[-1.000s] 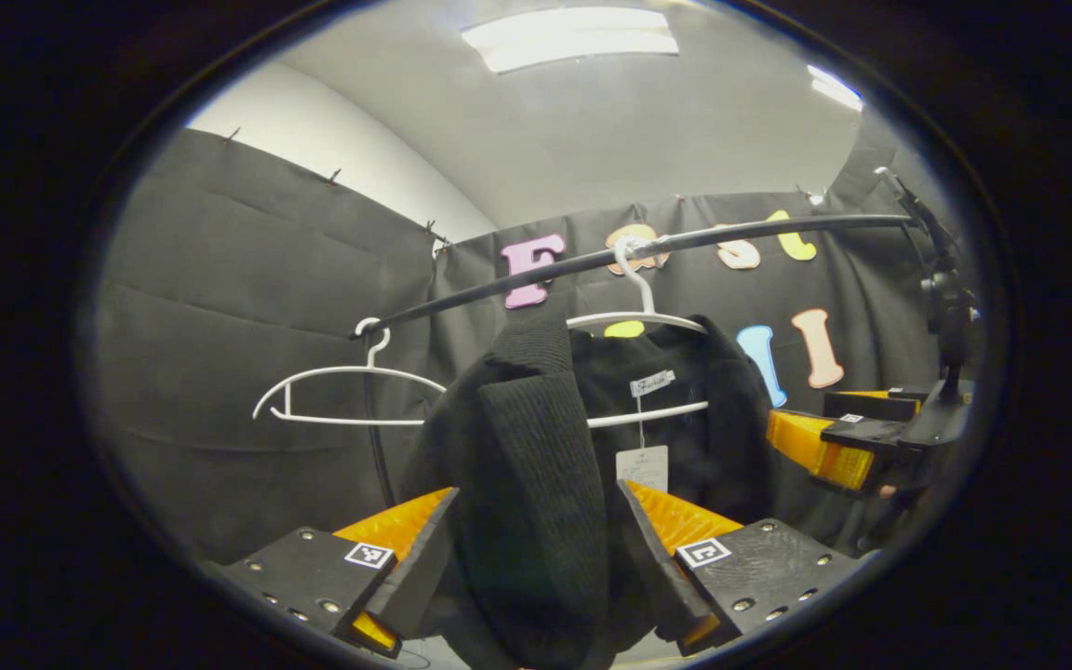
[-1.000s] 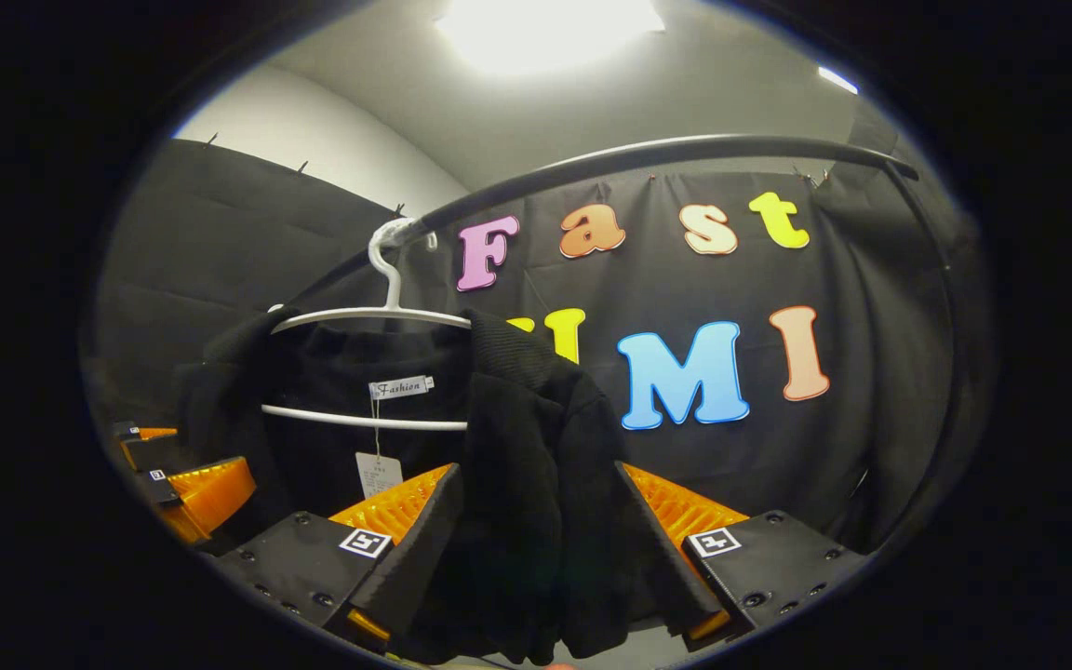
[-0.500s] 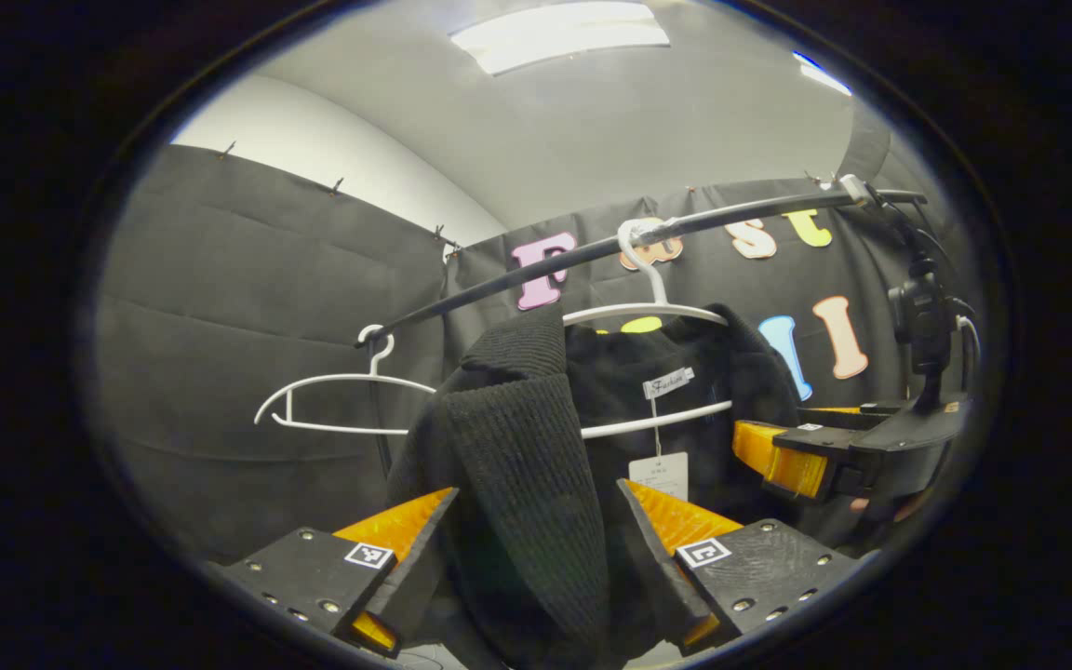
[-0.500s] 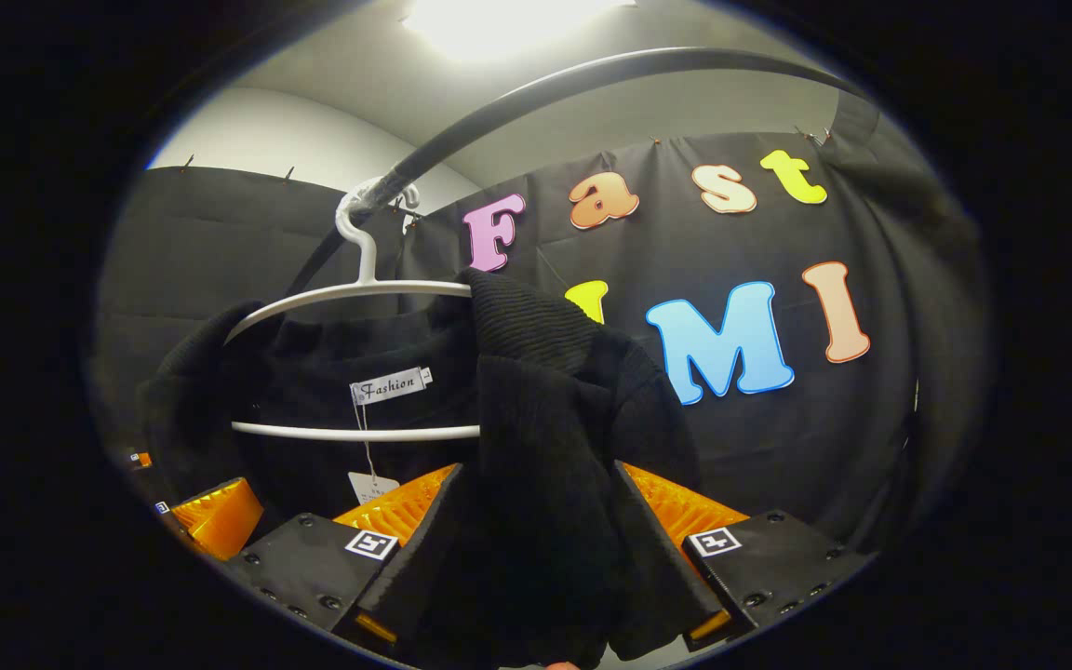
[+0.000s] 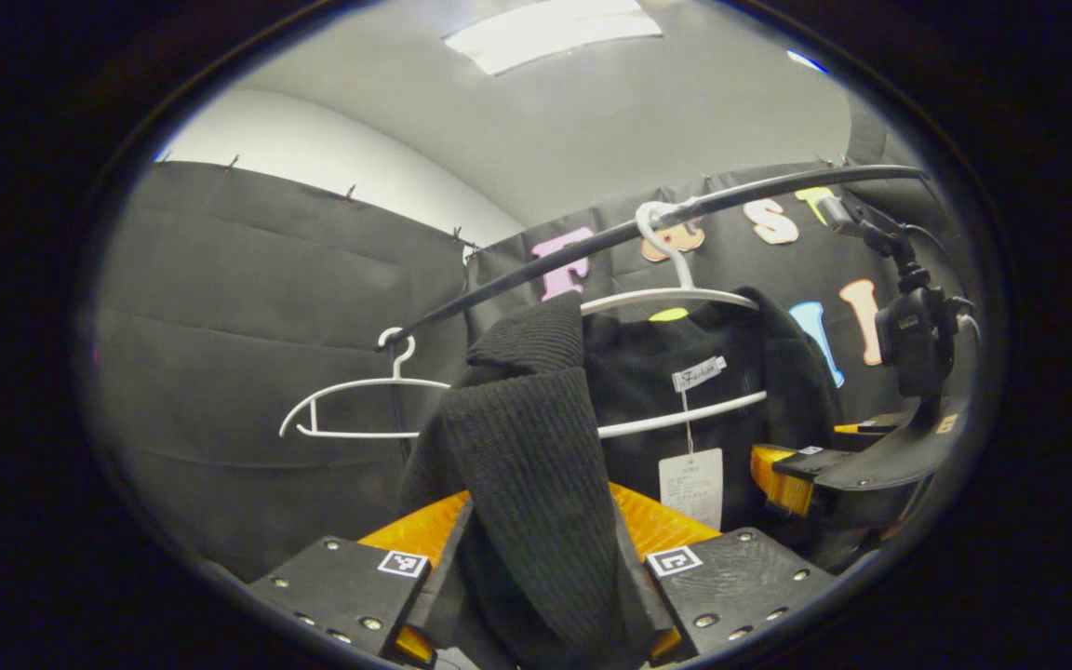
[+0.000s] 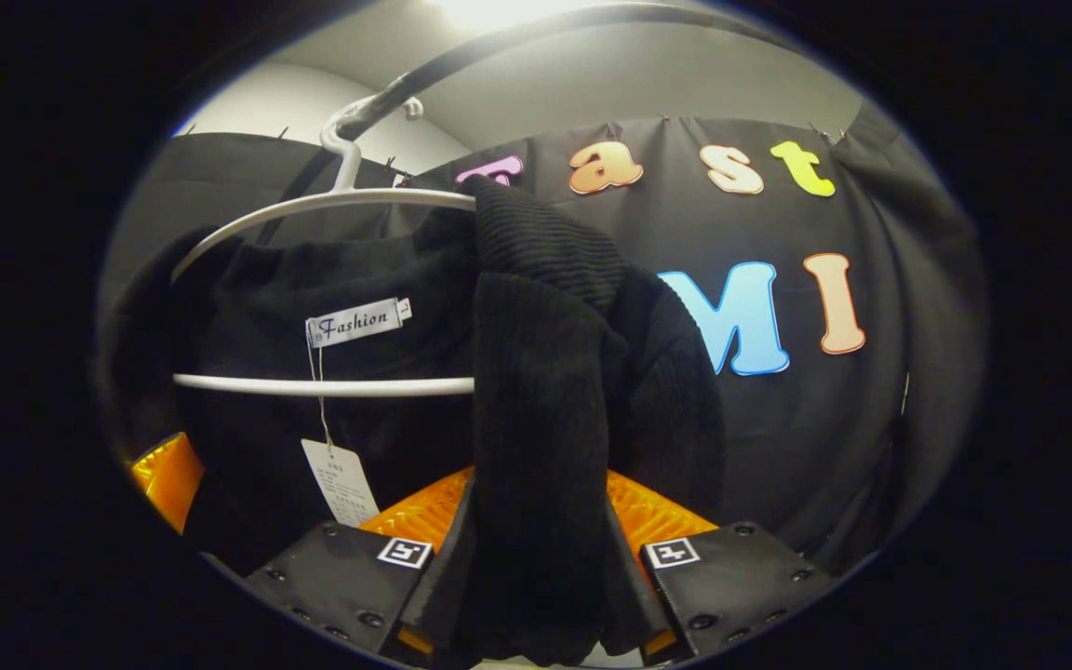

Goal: Grasp the clothes on the hanger with both hands and then place them into the laundry hamper below.

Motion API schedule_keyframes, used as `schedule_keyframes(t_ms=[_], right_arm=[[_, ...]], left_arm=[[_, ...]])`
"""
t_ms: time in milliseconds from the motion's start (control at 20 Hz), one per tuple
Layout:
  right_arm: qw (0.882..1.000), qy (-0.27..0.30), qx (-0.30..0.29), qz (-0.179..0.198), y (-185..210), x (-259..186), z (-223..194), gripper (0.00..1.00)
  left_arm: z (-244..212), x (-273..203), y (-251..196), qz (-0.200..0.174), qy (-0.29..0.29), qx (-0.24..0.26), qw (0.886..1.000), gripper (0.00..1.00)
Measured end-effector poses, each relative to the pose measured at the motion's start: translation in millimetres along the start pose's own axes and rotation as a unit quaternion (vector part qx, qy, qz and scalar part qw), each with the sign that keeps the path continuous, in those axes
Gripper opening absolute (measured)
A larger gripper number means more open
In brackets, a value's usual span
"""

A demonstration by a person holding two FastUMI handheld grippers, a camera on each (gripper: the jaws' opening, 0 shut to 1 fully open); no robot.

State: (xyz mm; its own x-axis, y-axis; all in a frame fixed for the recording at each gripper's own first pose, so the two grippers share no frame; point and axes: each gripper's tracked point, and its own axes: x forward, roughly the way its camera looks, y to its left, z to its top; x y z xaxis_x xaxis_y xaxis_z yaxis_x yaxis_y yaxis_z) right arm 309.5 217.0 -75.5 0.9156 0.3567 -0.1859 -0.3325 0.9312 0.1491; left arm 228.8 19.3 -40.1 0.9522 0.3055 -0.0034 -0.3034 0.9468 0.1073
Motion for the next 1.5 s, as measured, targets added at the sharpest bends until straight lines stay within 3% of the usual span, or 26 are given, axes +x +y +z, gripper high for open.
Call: schedule_keyframes(t_ms=[100, 150, 250, 300, 350, 400, 550, 650, 1050, 1500], right_arm=[[1.0, 0.004, -0.006, 0.0, 2.9, 3.6, -1.8, 0.57], [1.0, 0.004, -0.012, -0.005, 1.2, 5.1, -0.2, 0.4], [1.0, -0.001, -0.021, 0.004, 4.1, 0.5, 3.7, 0.08], [0.999, -0.007, -0.026, 0.017, 6.6, -1.5, 5.8, 0.08], [0.999, -0.014, -0.034, 0.008, 1.9, -4.9, 9.3, 0.01], [0.999, -0.027, -0.039, -0.001, -4.3, -7.2, 14.8, 0.01], [0.996, -0.075, -0.049, -0.025, -18.0, -24.9, 40.1, 0.01], [0.992, -0.102, -0.063, -0.033, -21.0, -37.3, 55.3, 0.0], [0.975, -0.19, -0.087, -0.077, -58.5, -61.6, 105.9, 0.01], [0.96, -0.239, -0.074, -0.125, -105.9, -57.7, 146.1, 0.01]], left_arm=[[-2.8, 6.0, -3.3, 0.001, 0.004, 0.003, 1.0, 0.7], [-4.4, 9.5, 0.6, 0.012, 0.002, 0.008, 1.0, 0.7], [-6.2, 9.1, -2.6, 0.003, 0.006, 0.002, 1.0, 0.43], [-6.2, 11.0, -2.6, 0.001, 0.007, 0.003, 1.0, 0.3], [-7.8, 10.3, 3.5, 0.004, 0.003, 0.005, 1.0, 0.2], [-4.7, 8.4, 5.2, 0.002, -0.002, 0.004, 1.0, 0.11], [5.3, 1.9, 7.7, -0.012, -0.016, 0.021, 1.0, 0.06], [21.9, -8.7, 26.7, 0.004, -0.042, 0.038, 0.998, 0.04], [66.8, -27.3, 69.6, 0.037, -0.079, 0.046, 0.995, 0.06], [124.9, -18.0, 114.3, 0.061, -0.131, 0.06, 0.988, 0.05]])
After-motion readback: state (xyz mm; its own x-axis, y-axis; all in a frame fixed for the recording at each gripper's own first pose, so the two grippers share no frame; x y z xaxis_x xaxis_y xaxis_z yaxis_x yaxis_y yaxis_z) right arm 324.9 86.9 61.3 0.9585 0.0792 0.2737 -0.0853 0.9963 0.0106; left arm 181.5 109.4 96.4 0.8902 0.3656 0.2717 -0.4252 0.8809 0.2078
